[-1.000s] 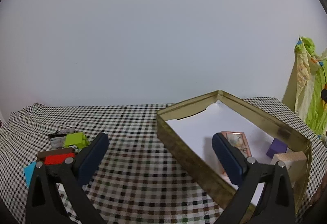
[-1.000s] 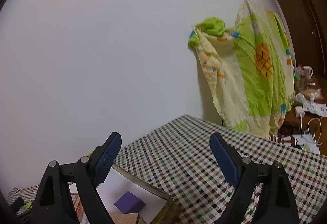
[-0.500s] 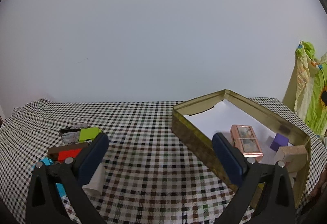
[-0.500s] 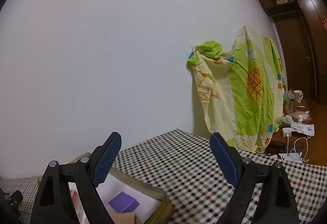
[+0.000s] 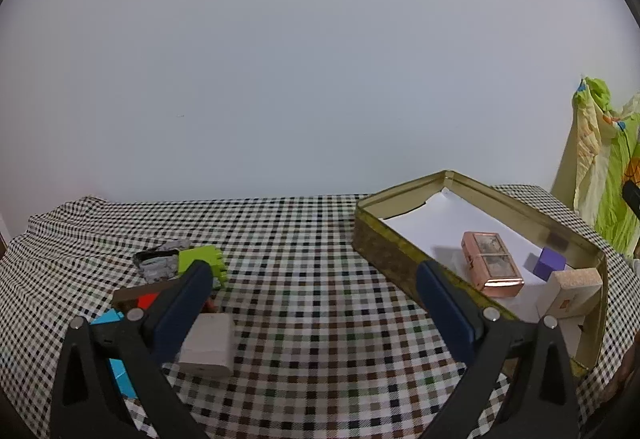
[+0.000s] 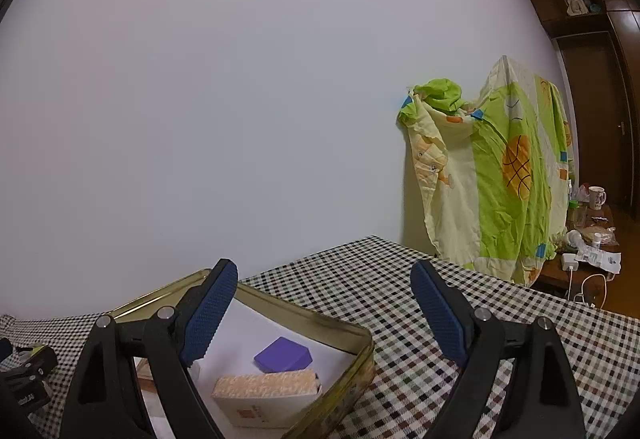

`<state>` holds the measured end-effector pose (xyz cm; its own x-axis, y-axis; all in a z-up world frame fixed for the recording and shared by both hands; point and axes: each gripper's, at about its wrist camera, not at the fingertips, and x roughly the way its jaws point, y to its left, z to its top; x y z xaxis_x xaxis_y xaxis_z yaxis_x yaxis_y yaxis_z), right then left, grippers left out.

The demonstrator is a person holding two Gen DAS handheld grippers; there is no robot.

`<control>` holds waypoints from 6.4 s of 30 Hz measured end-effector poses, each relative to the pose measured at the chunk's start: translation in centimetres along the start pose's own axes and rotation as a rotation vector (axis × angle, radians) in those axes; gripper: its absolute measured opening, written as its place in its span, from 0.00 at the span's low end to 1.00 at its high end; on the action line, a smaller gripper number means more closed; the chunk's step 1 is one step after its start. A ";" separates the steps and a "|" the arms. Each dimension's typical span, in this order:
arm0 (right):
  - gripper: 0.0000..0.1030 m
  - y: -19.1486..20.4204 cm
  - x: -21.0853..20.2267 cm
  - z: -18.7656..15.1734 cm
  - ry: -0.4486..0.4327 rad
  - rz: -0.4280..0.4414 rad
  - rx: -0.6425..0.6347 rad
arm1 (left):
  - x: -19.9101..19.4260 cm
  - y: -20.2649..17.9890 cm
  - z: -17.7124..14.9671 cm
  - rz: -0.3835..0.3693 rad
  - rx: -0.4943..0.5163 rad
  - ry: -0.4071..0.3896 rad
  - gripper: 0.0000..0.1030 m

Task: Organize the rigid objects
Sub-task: 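Place the white printed box in the tray beside the purple cube with the right tool, then move both tools back toward the remaining blocks on the cloth, then grasp the blue Lego brick with the left tool while the right tool grasps the white charger plug, then carry both into the gold tray and open both tools to release them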

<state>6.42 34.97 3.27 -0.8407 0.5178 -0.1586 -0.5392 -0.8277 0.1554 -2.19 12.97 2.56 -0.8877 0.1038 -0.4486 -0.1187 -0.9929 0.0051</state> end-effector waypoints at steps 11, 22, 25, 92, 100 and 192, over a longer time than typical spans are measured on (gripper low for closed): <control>0.88 3.3 -2.6 -0.8 0.000 0.055 -0.036 | -0.3 1.8 0.0 -0.005 -0.002 0.012 0.99; 0.88 8.9 -2.7 -2.5 0.114 0.147 -0.051 | -0.2 5.3 -0.2 0.001 -0.016 0.028 0.99; 0.88 10.8 -2.8 -3.1 0.137 0.175 -0.078 | 0.0 6.6 -0.3 0.007 -0.030 0.038 0.99; 0.40 22.8 -1.4 -9.7 0.646 0.619 -0.256 | 4.4 15.2 -2.5 -0.163 0.323 0.302 0.98; 0.40 22.6 -1.7 -9.4 0.635 0.633 -0.254 | 6.7 17.6 -2.6 -0.192 0.174 0.423 0.63; 0.40 3.2 11.4 -1.9 0.500 0.270 -0.155 | 5.2 -14.5 -0.3 -0.263 0.176 0.177 0.64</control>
<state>-4.82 37.82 0.12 -0.8005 0.1507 -0.5800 -0.2641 -0.9575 0.1158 -4.98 27.91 -0.14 -0.7276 0.3275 -0.6028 -0.4213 -0.9068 0.0160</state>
